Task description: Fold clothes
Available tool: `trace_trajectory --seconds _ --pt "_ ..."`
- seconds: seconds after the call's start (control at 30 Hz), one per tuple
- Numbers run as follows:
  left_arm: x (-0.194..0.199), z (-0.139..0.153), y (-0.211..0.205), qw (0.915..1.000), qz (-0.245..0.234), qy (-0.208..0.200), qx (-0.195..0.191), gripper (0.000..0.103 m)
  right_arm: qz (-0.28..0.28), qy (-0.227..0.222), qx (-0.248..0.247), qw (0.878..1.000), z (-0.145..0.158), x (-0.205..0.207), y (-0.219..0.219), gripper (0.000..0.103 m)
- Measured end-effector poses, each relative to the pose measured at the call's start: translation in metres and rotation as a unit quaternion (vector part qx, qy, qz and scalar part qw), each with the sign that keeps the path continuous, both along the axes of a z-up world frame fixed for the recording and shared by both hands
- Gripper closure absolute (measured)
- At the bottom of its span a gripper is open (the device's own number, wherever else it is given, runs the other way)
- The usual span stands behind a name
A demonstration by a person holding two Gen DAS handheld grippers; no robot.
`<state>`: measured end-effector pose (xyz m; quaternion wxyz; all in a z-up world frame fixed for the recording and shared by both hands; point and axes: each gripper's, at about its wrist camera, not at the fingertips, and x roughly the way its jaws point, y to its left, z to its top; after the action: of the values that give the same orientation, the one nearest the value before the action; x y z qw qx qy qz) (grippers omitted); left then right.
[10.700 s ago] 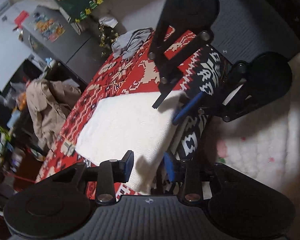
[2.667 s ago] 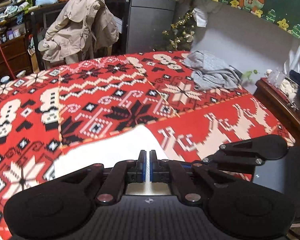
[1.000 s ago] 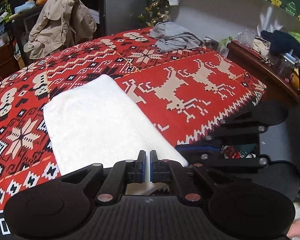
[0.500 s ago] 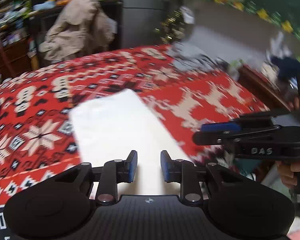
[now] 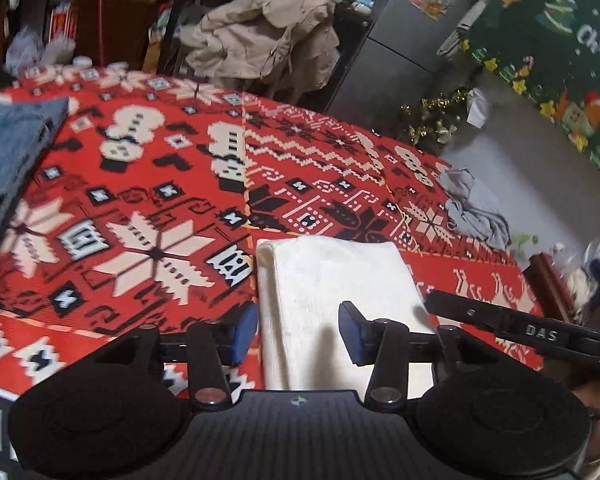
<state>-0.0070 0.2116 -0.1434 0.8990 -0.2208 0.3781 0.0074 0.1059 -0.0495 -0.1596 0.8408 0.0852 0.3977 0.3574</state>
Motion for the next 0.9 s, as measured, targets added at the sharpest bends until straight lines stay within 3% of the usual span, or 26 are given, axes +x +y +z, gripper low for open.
trace_trajectory --seconds 0.1,0.27,0.47,0.53,0.7,0.9 --pt "0.012 -0.010 0.006 0.9998 0.007 0.010 -0.014 0.057 -0.008 0.007 0.001 1.000 -0.006 0.017 0.013 0.056" --pt "0.028 -0.021 0.022 0.9978 0.025 0.012 -0.060 0.057 -0.026 0.029 0.009 0.999 -0.018 0.045 0.029 0.056" --pt "0.040 -0.028 0.030 0.9965 0.027 0.009 -0.079 0.062 -0.038 0.057 0.017 0.997 -0.029 0.064 0.038 0.056" --pt "0.043 -0.031 0.031 0.9957 0.024 0.004 -0.089 0.070 -0.042 0.063 0.021 0.997 -0.031 0.066 0.040 0.064" --pt "0.039 -0.031 0.033 0.9949 0.034 -0.008 -0.095 0.079 -0.068 0.042 0.026 0.996 -0.033 0.058 0.041 0.084" --pt "0.038 -0.033 0.039 0.9932 0.039 -0.013 -0.109 0.081 -0.105 0.028 0.055 0.993 -0.033 0.046 0.037 0.088"
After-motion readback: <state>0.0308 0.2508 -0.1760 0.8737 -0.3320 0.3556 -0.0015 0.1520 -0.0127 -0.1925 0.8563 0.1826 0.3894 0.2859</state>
